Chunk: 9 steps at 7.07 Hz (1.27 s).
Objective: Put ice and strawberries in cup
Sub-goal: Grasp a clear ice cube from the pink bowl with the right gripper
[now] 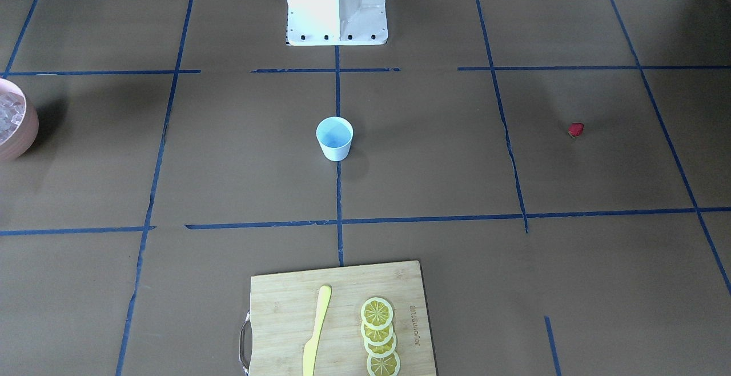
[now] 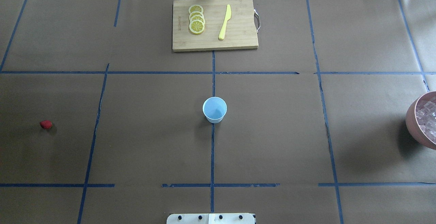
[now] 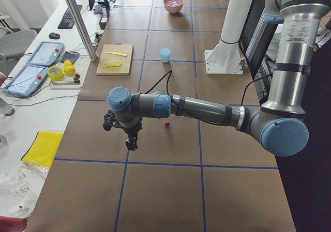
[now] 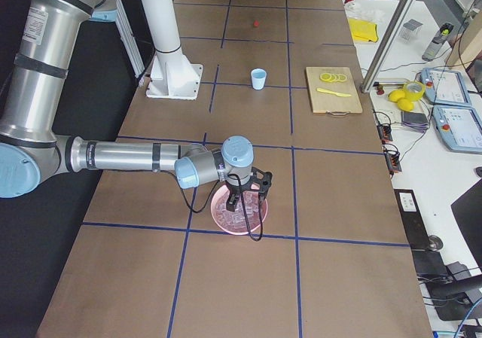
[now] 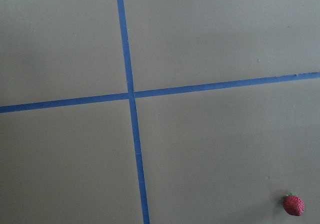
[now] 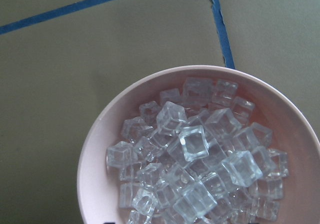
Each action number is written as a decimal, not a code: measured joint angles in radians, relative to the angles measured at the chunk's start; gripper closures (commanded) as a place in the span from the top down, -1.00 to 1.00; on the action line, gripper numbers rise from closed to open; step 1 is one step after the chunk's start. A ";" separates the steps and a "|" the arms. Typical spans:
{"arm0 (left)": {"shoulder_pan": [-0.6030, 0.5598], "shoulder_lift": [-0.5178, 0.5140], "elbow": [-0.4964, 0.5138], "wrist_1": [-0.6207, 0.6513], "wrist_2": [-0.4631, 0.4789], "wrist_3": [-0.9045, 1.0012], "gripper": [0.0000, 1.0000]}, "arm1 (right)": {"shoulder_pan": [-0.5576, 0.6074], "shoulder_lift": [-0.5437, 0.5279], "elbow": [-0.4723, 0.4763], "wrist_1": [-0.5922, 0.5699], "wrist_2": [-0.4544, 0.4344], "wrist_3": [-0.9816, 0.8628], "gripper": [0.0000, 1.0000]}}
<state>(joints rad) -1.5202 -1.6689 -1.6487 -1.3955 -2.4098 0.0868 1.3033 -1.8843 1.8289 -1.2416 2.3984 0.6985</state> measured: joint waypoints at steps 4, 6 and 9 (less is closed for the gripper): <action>0.000 0.001 -0.013 0.000 -0.002 0.003 1.00 | -0.029 -0.004 -0.026 0.011 -0.004 0.085 0.65; 0.000 0.001 -0.014 0.000 -0.001 0.005 1.00 | -0.060 -0.001 -0.028 0.011 -0.026 0.085 0.66; 0.000 0.001 -0.015 0.000 -0.002 0.004 1.00 | -0.076 0.019 -0.052 0.010 -0.042 0.106 0.56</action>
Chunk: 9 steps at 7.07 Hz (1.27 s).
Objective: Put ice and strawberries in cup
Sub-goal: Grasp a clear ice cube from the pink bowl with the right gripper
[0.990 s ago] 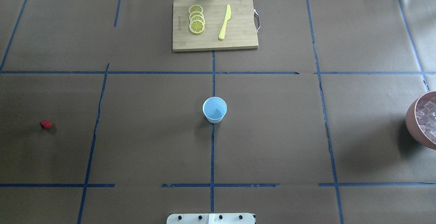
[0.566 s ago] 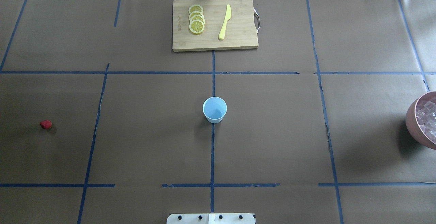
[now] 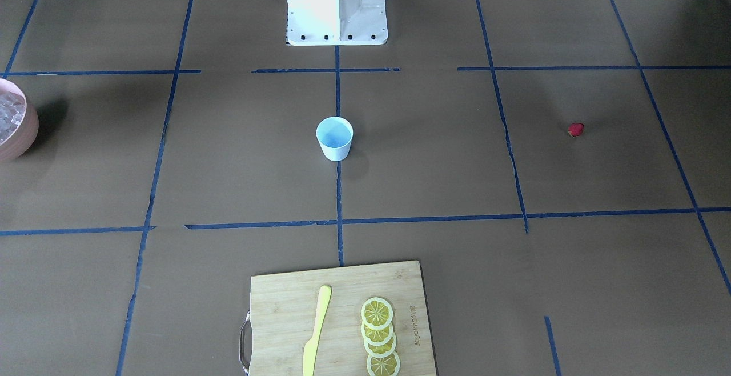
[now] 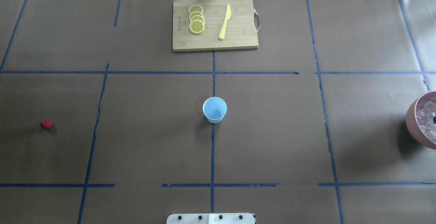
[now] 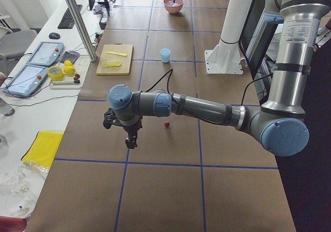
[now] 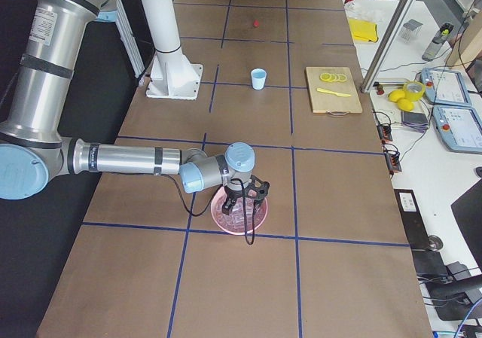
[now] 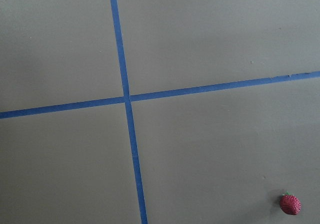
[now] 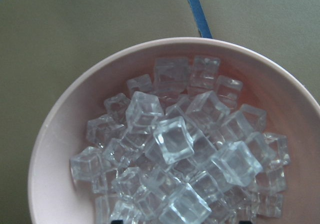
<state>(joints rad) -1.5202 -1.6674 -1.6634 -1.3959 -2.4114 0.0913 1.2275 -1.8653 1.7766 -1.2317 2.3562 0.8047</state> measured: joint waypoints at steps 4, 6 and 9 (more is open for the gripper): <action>-0.001 0.001 -0.005 0.000 0.000 0.001 1.00 | -0.017 0.015 -0.008 0.000 -0.006 0.029 0.42; -0.001 0.001 -0.007 0.000 0.001 0.001 1.00 | -0.018 0.016 -0.021 0.000 -0.020 0.028 0.37; -0.002 0.002 -0.009 0.000 0.001 0.002 1.00 | -0.019 0.017 -0.030 0.000 -0.023 0.028 -0.05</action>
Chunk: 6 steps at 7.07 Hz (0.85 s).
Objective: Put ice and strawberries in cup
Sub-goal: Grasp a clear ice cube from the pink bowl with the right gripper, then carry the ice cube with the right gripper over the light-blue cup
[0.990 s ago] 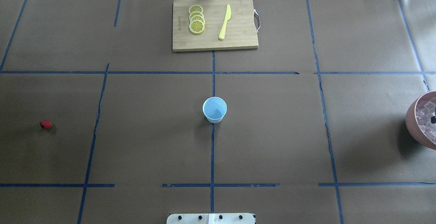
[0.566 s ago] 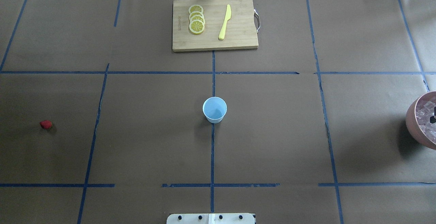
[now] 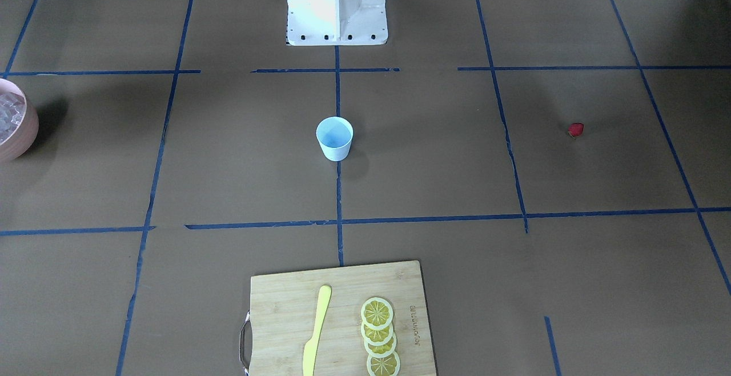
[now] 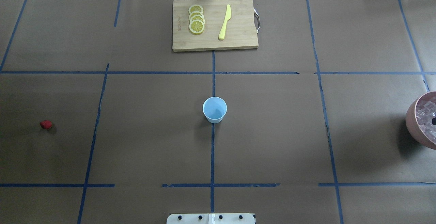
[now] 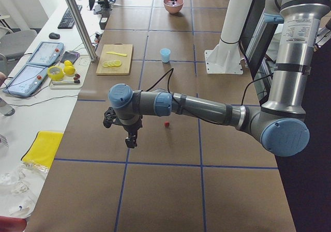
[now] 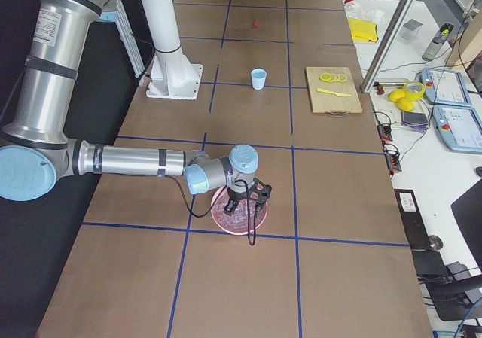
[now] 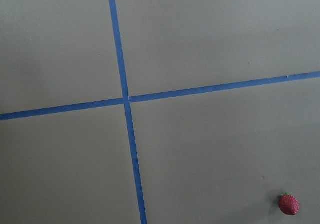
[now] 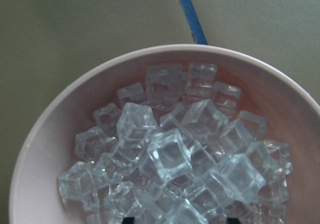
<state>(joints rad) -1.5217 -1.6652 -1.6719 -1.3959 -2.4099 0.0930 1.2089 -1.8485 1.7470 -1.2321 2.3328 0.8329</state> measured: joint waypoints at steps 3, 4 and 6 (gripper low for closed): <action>0.000 0.000 0.000 0.000 0.000 0.001 1.00 | 0.000 0.000 -0.011 0.000 0.001 0.000 -0.11; 0.000 0.000 0.000 0.000 0.000 0.001 1.00 | 0.000 0.000 -0.012 0.000 0.002 0.000 -0.32; 0.001 0.000 0.000 0.000 0.000 0.001 1.00 | 0.000 0.000 -0.012 0.000 0.003 -0.002 -0.95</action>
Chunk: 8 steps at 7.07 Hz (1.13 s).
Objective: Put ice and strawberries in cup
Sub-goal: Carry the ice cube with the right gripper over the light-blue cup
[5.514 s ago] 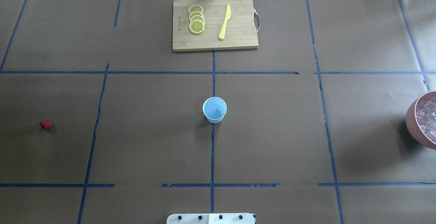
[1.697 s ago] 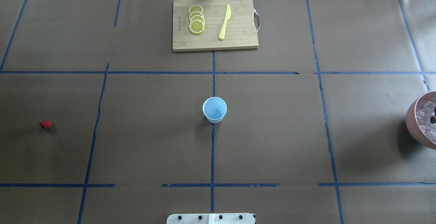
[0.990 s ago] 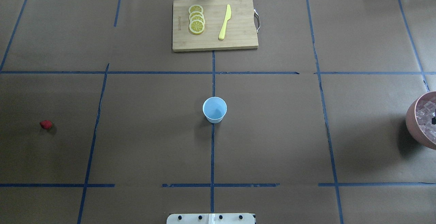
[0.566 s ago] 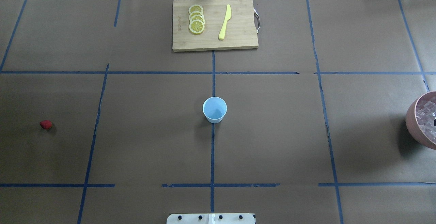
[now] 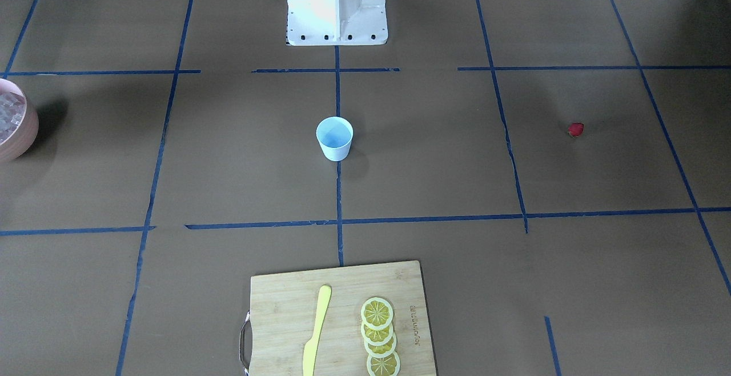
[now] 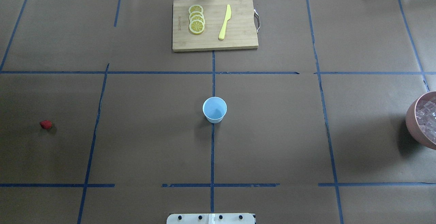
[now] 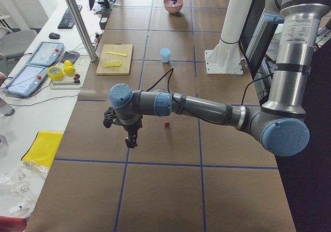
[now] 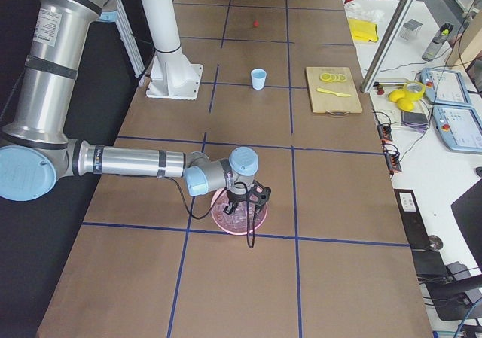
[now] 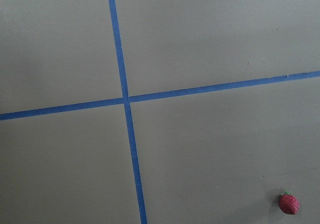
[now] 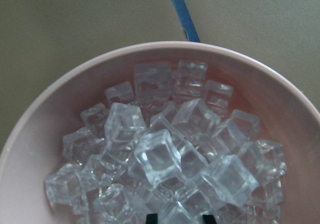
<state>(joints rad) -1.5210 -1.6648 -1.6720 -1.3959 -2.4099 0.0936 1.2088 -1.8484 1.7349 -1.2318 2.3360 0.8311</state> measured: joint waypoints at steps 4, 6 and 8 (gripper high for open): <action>0.000 0.000 0.000 0.000 0.000 -0.001 1.00 | 0.002 -0.004 0.041 0.000 0.004 -0.002 -1.00; 0.000 0.000 0.003 0.000 -0.001 -0.002 1.00 | 0.003 -0.004 0.139 -0.006 0.004 0.040 -1.00; 0.000 0.000 0.004 0.000 -0.003 -0.002 1.00 | -0.038 0.083 0.223 -0.007 0.009 0.229 -1.00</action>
<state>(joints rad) -1.5209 -1.6647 -1.6678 -1.3955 -2.4124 0.0920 1.1703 -1.7651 1.9580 -1.2384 2.3450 1.0604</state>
